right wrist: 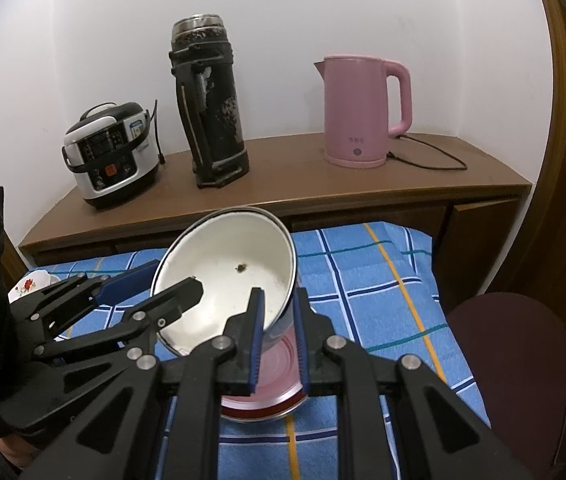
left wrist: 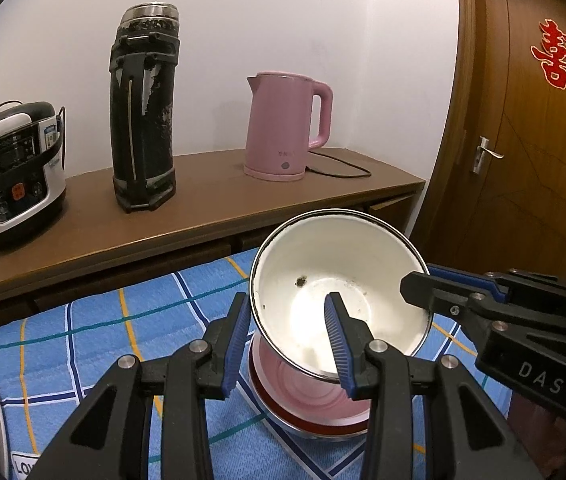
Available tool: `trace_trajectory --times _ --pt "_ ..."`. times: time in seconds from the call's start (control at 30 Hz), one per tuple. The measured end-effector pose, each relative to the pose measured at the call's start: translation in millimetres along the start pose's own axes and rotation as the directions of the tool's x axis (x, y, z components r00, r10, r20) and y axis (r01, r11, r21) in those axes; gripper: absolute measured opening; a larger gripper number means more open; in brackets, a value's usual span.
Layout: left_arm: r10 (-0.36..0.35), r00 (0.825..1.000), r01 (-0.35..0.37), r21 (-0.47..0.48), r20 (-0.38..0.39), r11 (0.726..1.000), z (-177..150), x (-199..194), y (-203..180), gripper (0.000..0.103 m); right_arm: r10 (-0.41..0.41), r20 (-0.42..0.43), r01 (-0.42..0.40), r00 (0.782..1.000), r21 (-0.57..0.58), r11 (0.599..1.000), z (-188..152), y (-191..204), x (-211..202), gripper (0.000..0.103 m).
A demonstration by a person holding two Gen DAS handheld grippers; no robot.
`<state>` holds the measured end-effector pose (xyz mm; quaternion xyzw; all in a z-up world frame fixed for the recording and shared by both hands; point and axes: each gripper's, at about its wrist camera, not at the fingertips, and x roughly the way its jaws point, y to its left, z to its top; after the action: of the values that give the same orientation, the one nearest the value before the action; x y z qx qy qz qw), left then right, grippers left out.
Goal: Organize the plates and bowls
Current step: 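Lower the white enamel bowl into the pink bowl with the left gripper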
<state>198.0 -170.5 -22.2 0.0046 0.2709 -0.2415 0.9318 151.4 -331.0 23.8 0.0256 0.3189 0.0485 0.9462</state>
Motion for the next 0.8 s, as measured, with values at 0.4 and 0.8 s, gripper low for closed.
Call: trace_trajectory --times 0.4,0.8 --pt "0.001 0.999 0.0 0.018 -0.036 1.0 -3 8 -2 0.041 -0.004 -0.034 0.004 0.999 0.01 1.0 -9 -4 9 0.014" --pt "-0.002 0.996 0.006 0.039 -0.087 0.999 -6 19 -3 0.041 -0.004 -0.06 0.006 0.998 0.02 1.0 -16 -8 15 0.014"
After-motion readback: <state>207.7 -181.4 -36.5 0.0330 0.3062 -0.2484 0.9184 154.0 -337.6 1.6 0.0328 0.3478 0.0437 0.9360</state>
